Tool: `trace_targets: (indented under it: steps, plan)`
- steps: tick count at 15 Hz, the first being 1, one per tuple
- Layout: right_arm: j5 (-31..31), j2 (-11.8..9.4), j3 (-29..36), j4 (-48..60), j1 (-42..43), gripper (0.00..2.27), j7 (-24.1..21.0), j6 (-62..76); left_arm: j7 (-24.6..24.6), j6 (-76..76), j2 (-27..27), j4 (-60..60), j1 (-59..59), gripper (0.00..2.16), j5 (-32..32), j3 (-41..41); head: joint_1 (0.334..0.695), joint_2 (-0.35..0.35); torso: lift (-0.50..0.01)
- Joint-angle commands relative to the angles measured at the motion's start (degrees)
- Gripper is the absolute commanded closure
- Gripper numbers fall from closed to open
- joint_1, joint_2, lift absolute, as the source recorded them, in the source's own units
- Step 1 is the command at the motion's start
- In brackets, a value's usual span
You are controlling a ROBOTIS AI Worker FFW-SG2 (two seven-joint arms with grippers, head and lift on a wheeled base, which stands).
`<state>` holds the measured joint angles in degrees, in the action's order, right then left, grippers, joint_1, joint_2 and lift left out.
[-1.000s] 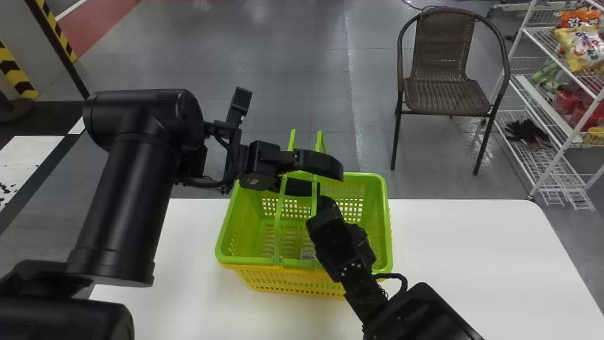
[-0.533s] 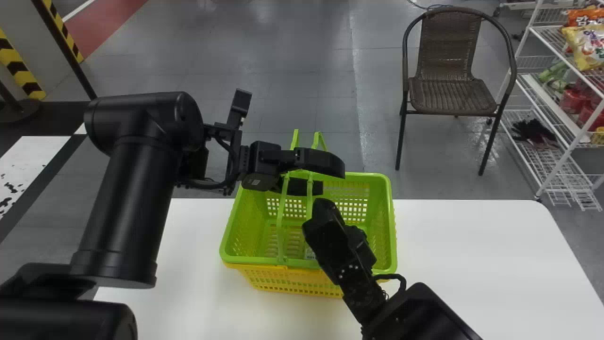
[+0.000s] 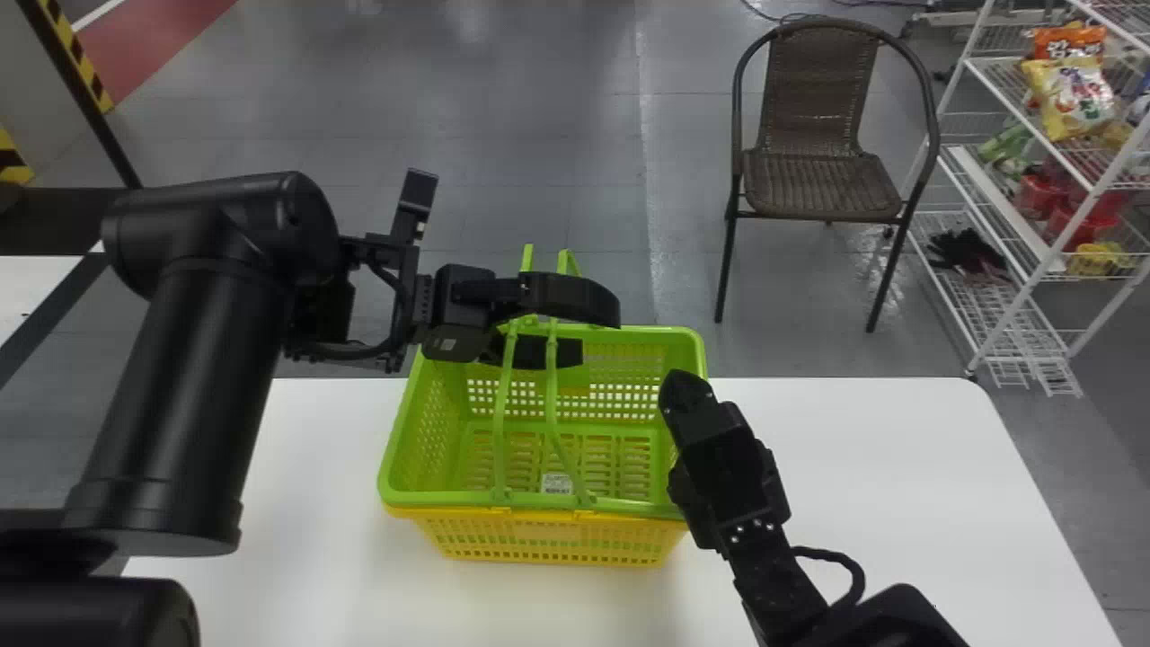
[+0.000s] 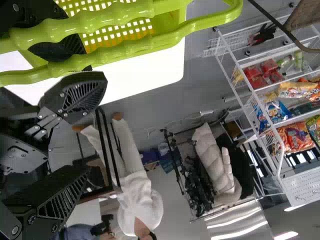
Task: Grasp handle with right gripper to insert into left gripper then lift and swing left to center
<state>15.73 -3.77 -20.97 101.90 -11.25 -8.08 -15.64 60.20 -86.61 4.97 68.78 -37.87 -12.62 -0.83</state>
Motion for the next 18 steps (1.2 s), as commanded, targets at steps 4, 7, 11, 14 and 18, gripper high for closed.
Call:
trace_targets:
  steps: [4,7,11,14,18]
  plan:
    - [-4.8,-2.1,10.7,2.8,-10.8,1.95,0.1,13.7,0.4,2.8,0.0,-4.6,-1.2,0.11,-1.2,-0.4,0.695,-0.086,0.000]
    - [-6.4,-2.1,12.8,0.8,-13.6,1.95,0.2,19.9,0.4,3.3,0.3,-8.1,-2.0,0.11,-4.3,-1.8,0.695,-0.124,0.000]
    - [-8.4,-1.9,15.1,-2.4,-16.4,1.95,0.1,28.7,0.2,2.6,0.6,-8.7,-2.7,0.11,-6.5,-3.4,0.695,-0.150,0.000]
    - [-10.1,-1.9,17.2,-5.1,-17.9,1.86,0.1,34.8,-0.2,2.4,0.6,-9.9,-3.2,0.11,-7.3,-4.4,0.695,-0.171,0.000]
    - [-11.4,-1.9,18.5,-7.6,-19.1,1.64,0.5,40.6,-1.0,1.4,0.4,-10.1,-3.6,0.11,-8.5,-4.9,0.695,-0.200,0.000]
